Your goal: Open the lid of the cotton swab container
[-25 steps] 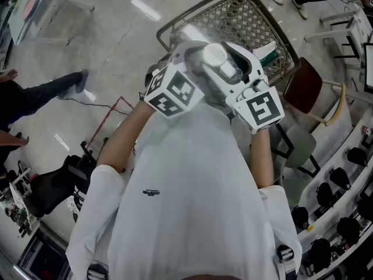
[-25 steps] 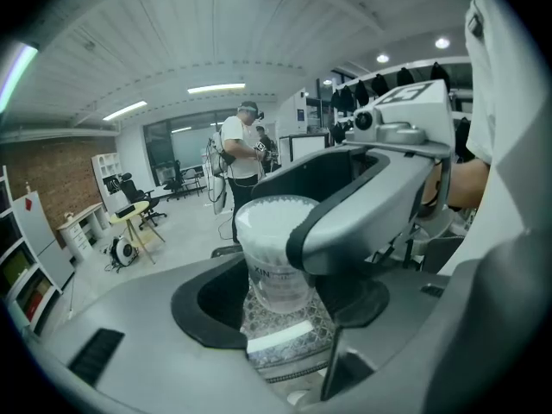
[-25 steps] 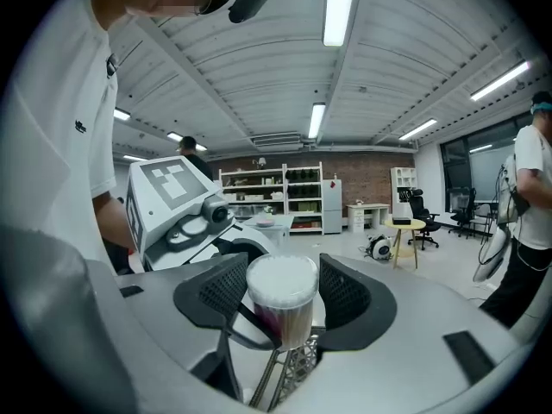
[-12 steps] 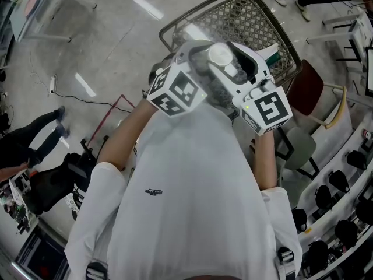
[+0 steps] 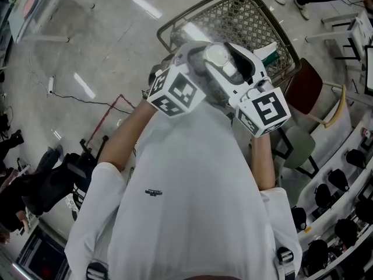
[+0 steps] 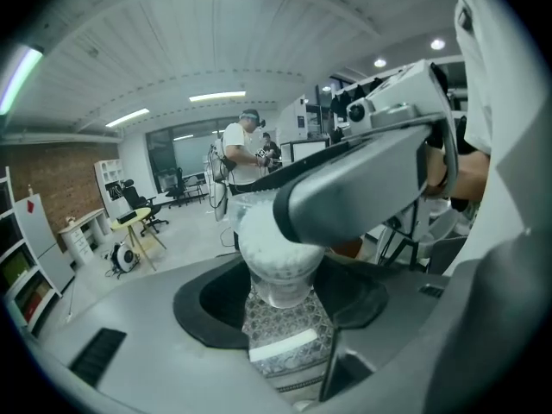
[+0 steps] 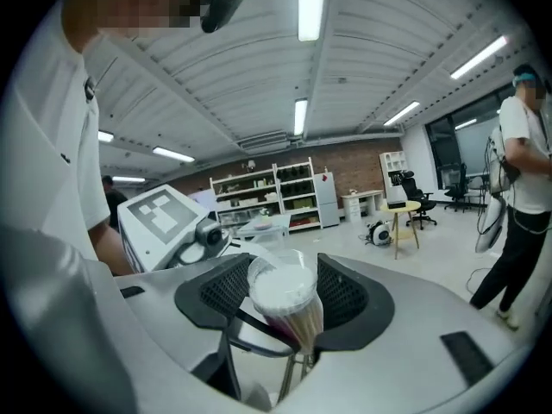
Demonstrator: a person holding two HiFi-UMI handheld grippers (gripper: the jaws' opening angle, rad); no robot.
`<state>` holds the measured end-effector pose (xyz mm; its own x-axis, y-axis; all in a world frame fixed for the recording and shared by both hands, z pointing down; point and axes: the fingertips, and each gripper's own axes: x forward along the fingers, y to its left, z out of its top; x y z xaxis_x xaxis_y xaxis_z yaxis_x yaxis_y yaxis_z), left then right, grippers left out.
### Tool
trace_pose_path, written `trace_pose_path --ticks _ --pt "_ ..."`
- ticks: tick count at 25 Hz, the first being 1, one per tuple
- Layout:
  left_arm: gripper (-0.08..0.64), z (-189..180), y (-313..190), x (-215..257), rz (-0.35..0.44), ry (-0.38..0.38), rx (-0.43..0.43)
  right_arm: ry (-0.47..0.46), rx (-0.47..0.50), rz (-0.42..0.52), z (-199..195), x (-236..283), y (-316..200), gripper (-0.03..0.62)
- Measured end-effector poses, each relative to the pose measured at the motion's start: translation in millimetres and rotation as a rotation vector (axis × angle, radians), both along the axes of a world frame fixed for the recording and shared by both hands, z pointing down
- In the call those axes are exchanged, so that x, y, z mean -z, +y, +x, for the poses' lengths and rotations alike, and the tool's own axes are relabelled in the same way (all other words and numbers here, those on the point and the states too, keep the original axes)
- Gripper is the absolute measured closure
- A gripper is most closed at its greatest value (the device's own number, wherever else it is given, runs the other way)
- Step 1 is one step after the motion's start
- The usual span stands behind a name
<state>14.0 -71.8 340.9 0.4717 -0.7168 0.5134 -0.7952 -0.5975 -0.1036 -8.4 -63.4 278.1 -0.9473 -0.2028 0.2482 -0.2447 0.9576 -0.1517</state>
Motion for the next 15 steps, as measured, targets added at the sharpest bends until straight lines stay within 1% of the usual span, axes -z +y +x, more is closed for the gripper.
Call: trace_pose_path --ticks 10,15 --pt "0.333 -0.7 5.4 1.5 -0.003 0.004 -0.012 -0.032 0.060 -0.075 1.7 1.2 3.3 0.350" --pt "0.331 -0.7 5.9 2.5 -0.012 -0.016 -0.026 -0.059 0.046 -0.031 4.8 12.3 0.9 0.348"
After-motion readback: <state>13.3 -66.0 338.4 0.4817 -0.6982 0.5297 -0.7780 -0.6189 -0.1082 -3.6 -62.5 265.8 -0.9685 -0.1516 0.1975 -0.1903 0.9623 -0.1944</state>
